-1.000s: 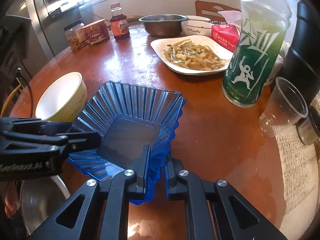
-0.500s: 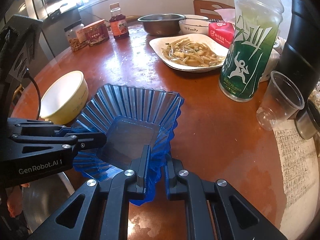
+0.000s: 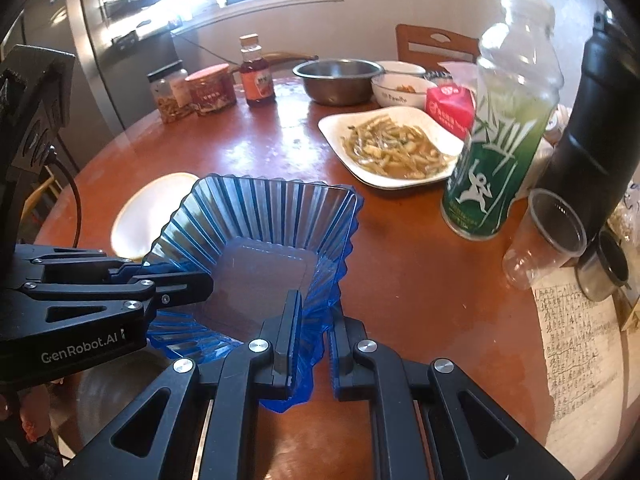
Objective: Organize plates and bowls
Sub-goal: 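Carry the blue dish with the right tool over the steel bowl and lower it in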
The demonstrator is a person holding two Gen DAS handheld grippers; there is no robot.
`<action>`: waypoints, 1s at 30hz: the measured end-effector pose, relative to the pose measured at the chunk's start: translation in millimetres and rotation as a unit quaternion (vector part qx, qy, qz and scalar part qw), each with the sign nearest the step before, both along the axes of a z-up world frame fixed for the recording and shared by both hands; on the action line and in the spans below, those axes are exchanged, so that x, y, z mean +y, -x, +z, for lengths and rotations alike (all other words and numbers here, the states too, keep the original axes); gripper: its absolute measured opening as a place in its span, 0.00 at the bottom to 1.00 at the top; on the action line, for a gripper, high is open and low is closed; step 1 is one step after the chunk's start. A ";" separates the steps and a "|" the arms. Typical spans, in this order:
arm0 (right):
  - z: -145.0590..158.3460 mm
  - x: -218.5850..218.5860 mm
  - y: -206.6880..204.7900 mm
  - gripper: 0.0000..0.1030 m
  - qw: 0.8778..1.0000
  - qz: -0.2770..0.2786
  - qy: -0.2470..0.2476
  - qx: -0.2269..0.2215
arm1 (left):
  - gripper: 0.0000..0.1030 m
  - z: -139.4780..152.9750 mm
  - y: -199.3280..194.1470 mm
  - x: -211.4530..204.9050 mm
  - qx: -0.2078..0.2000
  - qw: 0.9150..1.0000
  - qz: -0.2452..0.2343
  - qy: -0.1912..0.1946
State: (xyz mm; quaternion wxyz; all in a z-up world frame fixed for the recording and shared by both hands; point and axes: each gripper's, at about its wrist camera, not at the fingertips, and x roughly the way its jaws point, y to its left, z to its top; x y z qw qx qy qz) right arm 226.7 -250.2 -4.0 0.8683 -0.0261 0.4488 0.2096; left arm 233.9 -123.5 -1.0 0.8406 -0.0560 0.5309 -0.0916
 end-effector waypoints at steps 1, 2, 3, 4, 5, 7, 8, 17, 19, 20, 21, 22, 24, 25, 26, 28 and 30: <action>2.6 1.3 2.4 0.12 1.000 0.002 -0.003 0.000 | 0.16 2.6 2.9 1.1 -0.003 1.000 0.000 -0.001; 5.7 2.9 5.3 0.12 1.000 0.004 -0.004 -0.004 | 0.16 5.2 6.2 2.5 -0.006 1.000 0.001 0.001; 8.4 4.5 7.8 0.12 1.000 0.006 -0.004 -0.007 | 0.16 7.9 10.0 4.9 -0.007 1.000 0.001 0.003; 12.0 6.5 11.5 0.12 1.000 0.008 -0.004 -0.010 | 0.16 10.6 14.1 7.0 -0.009 1.000 0.003 0.004; 14.1 7.8 13.8 0.12 1.000 0.010 -0.005 -0.012 | 0.16 13.3 18.9 8.7 -0.012 1.000 0.004 0.004; 19.1 11.3 19.8 0.12 1.000 0.015 -0.007 -0.015 | 0.16 16.5 25.6 10.4 -0.016 1.000 0.003 0.002; 21.2 12.5 23.3 0.12 1.000 0.017 -0.008 -0.017 | 0.16 17.2 28.5 10.5 -0.016 1.000 0.003 0.002; 33.8 24.3 54.7 0.12 0.999 0.033 -0.006 -0.028 | 0.16 21.4 67.2 20.3 -0.015 1.000 0.005 0.005; 34.7 26.7 62.4 0.12 0.999 0.036 -0.006 -0.029 | 0.16 21.1 74.4 22.3 -0.016 1.000 0.006 0.006; 34.8 27.7 66.2 0.12 0.999 0.037 -0.006 -0.029 | 0.16 21.1 77.8 23.1 -0.016 1.000 0.006 0.007; 34.6 28.4 70.1 0.12 0.999 0.038 -0.007 -0.028 | 0.16 20.8 82.7 24.4 -0.017 1.000 0.006 0.008; 34.4 29.0 73.0 0.12 0.999 0.039 -0.006 -0.028 | 0.16 20.3 86.3 25.5 -0.017 1.000 0.006 0.010; 33.5 30.5 77.7 0.12 0.999 0.040 -0.005 -0.027 | 0.16 19.3 93.0 26.8 -0.017 1.000 0.006 0.010; 32.8 31.6 81.3 0.12 0.999 0.041 -0.004 -0.026 | 0.16 18.6 95.6 27.3 -0.018 1.000 0.006 0.010; 32.2 32.1 83.9 0.12 0.999 0.042 -0.003 -0.026 | 0.16 17.8 98.4 28.2 -0.018 1.000 0.007 0.011; 30.8 34.3 89.1 0.12 0.999 0.045 0.000 -0.026 | 0.16 15.2 104.2 29.5 -0.016 1.000 0.008 0.011; 29.2 35.5 93.7 0.12 0.999 0.047 0.001 -0.025 | 0.16 12.0 108.9 30.3 -0.014 1.000 0.010 0.011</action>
